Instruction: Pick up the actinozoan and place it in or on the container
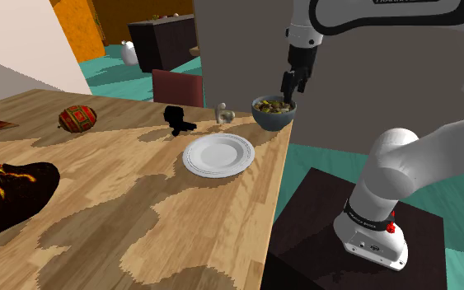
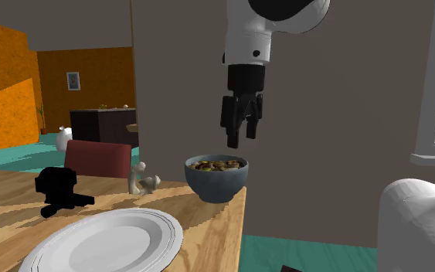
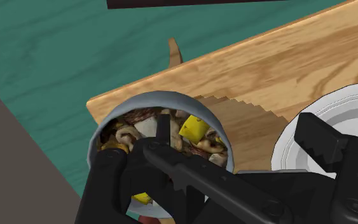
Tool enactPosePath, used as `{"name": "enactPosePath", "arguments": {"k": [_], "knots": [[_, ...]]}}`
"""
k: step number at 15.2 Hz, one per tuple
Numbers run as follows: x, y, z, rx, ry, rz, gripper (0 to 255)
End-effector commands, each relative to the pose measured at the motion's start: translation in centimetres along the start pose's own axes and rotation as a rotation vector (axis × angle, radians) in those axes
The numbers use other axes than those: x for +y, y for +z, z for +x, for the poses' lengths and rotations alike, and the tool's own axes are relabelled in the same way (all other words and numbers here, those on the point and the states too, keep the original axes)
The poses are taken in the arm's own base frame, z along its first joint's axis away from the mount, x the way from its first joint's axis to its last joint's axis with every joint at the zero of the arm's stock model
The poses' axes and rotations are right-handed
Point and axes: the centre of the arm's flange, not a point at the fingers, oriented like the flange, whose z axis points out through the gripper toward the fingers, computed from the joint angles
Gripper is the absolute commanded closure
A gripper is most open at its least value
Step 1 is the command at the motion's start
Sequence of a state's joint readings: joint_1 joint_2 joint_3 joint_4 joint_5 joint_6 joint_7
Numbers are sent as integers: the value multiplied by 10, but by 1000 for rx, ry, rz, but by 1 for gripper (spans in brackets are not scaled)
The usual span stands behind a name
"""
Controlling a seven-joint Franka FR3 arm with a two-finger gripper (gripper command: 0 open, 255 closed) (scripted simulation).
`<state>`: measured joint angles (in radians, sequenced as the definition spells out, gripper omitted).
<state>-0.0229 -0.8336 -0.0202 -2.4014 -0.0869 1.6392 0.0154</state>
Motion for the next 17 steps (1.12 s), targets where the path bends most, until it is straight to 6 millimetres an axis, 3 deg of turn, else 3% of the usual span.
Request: {"name": "enactPosePath", "arguments": {"k": [1,9,17], "knots": [[0,0,0,0,0,0,0],[-20,29,105,-65,191,76,0],[-22,63,211,-130,381,153,0]]}}
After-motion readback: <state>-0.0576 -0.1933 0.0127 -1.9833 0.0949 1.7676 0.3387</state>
